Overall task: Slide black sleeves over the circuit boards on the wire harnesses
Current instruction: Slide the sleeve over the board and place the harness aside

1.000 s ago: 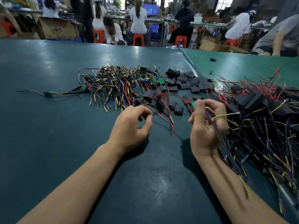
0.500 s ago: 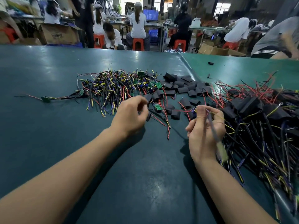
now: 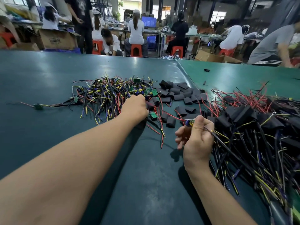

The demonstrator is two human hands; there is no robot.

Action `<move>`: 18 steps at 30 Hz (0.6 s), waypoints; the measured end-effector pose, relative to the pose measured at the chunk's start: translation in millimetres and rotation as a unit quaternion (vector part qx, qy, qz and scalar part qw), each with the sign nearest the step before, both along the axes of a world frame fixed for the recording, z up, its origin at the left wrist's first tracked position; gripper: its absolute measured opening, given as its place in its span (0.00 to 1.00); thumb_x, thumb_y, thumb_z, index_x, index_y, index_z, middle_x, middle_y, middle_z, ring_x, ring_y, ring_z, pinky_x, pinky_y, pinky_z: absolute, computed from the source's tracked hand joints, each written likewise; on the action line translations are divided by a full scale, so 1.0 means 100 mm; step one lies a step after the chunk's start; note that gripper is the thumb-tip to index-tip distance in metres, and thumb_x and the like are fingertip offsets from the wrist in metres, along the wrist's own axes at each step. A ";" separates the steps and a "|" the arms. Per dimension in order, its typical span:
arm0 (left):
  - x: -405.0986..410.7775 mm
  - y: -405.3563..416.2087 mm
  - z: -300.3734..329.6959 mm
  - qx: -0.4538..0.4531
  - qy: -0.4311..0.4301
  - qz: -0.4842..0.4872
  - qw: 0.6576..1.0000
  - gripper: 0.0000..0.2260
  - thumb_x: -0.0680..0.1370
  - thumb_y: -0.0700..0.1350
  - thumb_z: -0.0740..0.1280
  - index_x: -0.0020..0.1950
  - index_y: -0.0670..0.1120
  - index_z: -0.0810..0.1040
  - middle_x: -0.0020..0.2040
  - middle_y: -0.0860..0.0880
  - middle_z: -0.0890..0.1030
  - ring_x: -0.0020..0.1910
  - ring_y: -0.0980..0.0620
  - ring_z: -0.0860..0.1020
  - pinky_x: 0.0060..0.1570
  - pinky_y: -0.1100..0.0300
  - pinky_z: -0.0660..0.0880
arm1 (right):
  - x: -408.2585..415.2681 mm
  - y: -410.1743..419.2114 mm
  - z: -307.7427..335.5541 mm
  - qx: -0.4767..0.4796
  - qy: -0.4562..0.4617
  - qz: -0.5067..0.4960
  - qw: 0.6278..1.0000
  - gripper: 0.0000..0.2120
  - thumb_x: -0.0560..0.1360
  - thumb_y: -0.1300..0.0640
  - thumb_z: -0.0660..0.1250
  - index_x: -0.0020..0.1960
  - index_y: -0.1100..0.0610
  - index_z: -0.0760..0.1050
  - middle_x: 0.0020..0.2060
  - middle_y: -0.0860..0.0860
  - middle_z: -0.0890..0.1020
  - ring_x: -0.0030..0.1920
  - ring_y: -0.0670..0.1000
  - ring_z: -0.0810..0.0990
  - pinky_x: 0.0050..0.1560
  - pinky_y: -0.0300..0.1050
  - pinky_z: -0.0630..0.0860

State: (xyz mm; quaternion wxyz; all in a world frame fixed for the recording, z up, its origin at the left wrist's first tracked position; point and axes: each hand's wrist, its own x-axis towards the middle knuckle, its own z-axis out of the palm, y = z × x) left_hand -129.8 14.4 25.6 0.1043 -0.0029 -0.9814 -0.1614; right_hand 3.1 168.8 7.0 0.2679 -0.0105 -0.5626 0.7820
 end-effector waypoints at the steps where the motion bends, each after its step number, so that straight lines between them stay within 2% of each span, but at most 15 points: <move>1: 0.01 -0.01 0.01 -0.008 -0.003 -0.001 1.000 0.08 0.72 0.44 0.69 0.50 0.43 0.78 0.50 0.40 0.79 0.47 0.38 0.77 0.47 0.52 0.75 | 0.02 -0.01 0.01 -0.002 0.001 0.021 1.000 0.10 0.79 0.46 0.58 0.47 0.52 0.62 0.28 0.55 0.78 0.23 0.49 0.73 0.18 0.38 0.65; 3: 0.04 -0.02 0.03 -0.022 0.008 0.000 1.000 0.08 0.70 0.43 0.69 0.45 0.44 0.72 0.47 0.41 0.77 0.44 0.38 0.75 0.42 0.53 0.72 | 0.04 -0.02 0.03 0.001 0.007 0.044 0.999 0.13 0.75 0.49 0.66 0.49 0.52 0.63 0.33 0.58 0.80 0.26 0.50 0.75 0.19 0.39 0.68; 4: 0.06 -0.02 0.03 -0.020 0.020 -0.001 1.000 0.10 0.70 0.42 0.69 0.46 0.44 0.70 0.46 0.42 0.77 0.45 0.37 0.76 0.40 0.53 0.71 | 0.06 -0.02 0.02 0.010 0.006 0.045 0.999 0.14 0.76 0.54 0.69 0.50 0.51 0.63 0.35 0.59 0.81 0.27 0.50 0.77 0.20 0.39 0.70; 6: 0.11 0.00 0.03 0.020 0.059 -0.002 0.998 0.12 0.70 0.41 0.67 0.52 0.43 0.70 0.47 0.42 0.80 0.48 0.37 0.77 0.41 0.53 0.72 | 0.08 -0.01 0.00 0.030 0.008 0.037 0.999 0.14 0.78 0.65 0.66 0.50 0.52 0.62 0.36 0.60 0.81 0.28 0.50 0.79 0.20 0.40 0.72; 7: 0.16 0.00 0.04 0.052 0.082 -0.003 0.995 0.13 0.71 0.41 0.67 0.55 0.43 0.71 0.48 0.43 0.82 0.48 0.38 0.78 0.44 0.52 0.74 | 0.08 0.00 -0.01 0.037 0.010 0.032 0.999 0.14 0.79 0.68 0.63 0.50 0.52 0.62 0.36 0.60 0.81 0.27 0.50 0.80 0.20 0.40 0.72; 10: 0.39 -0.05 0.05 0.177 0.143 -0.020 0.974 0.14 0.71 0.41 0.69 0.57 0.46 0.75 0.50 0.47 0.84 0.50 0.42 0.80 0.52 0.54 0.75 | 0.06 0.00 0.00 0.036 -0.005 0.030 0.999 0.14 0.79 0.68 0.64 0.49 0.52 0.63 0.36 0.57 0.81 0.29 0.48 0.79 0.20 0.40 0.72; 12: 0.62 -0.20 0.02 0.237 0.156 -0.045 0.958 0.15 0.71 0.40 0.71 0.57 0.48 0.76 0.49 0.50 0.84 0.47 0.47 0.81 0.52 0.56 0.76 | 0.04 -0.02 -0.01 0.052 -0.022 0.045 0.997 0.12 0.77 0.67 0.67 0.48 0.53 0.66 0.35 0.51 0.81 0.31 0.47 0.80 0.22 0.40 0.73; 15: 1.01 -0.53 -0.15 0.253 0.148 -0.089 0.952 0.18 0.70 0.37 0.73 0.57 0.49 0.77 0.48 0.55 0.84 0.46 0.52 0.82 0.52 0.58 0.76 | 0.03 -0.06 -0.03 0.098 -0.037 0.085 0.991 0.10 0.76 0.69 0.67 0.43 0.56 0.71 0.31 0.51 0.81 0.29 0.50 0.79 0.23 0.44 0.77; 18: 1.35 -0.76 -0.29 0.288 0.159 -0.086 0.941 0.21 0.69 0.35 0.74 0.57 0.53 0.77 0.47 0.60 0.83 0.48 0.61 0.81 0.54 0.63 0.76 | 0.03 -0.08 -0.02 0.063 -0.046 0.127 0.989 0.12 0.72 0.69 0.68 0.37 0.53 0.73 0.30 0.56 0.81 0.26 0.53 0.79 0.24 0.44 0.76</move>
